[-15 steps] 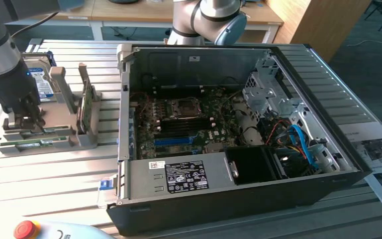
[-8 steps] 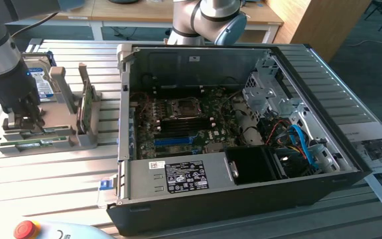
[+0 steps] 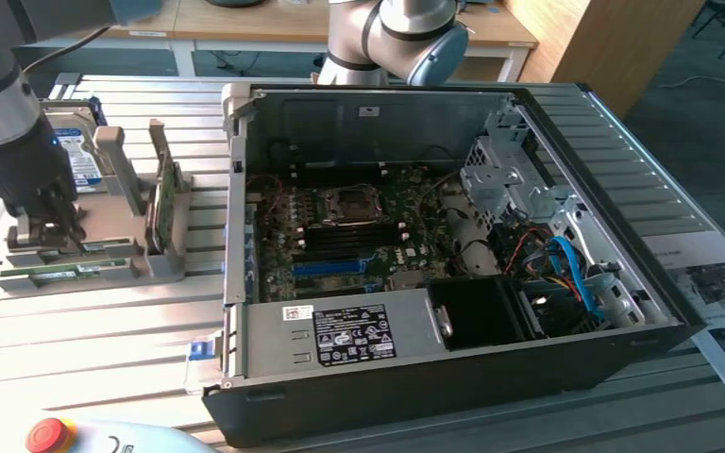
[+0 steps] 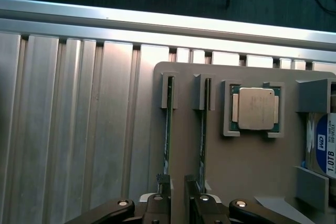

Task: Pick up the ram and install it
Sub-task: 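Pick up the ram and move it above insertion slot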

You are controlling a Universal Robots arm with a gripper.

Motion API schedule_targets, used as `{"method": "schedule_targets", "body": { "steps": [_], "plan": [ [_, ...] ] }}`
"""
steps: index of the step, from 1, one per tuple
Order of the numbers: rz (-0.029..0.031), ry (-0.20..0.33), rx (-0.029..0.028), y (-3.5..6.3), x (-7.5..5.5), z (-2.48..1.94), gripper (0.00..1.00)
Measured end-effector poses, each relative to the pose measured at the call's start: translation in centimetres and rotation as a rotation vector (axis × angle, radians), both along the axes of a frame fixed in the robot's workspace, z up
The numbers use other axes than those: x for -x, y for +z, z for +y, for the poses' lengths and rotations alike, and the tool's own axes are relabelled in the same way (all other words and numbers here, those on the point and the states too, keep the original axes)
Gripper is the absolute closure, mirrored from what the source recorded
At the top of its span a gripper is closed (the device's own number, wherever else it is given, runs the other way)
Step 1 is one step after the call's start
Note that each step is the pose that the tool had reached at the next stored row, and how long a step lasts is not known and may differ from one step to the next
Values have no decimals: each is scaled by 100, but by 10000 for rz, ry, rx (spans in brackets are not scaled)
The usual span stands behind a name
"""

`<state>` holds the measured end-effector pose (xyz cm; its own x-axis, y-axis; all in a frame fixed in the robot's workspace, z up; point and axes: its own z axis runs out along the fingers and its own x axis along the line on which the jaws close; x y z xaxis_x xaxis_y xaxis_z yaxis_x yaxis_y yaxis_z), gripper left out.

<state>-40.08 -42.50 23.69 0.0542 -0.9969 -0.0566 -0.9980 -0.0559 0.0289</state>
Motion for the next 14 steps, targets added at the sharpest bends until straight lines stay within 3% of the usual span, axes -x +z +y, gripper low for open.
{"method": "schedule_targets", "body": {
  "steps": [14],
  "plan": [
    [1,2,1,-78,0,-2,75]
  ]
}}
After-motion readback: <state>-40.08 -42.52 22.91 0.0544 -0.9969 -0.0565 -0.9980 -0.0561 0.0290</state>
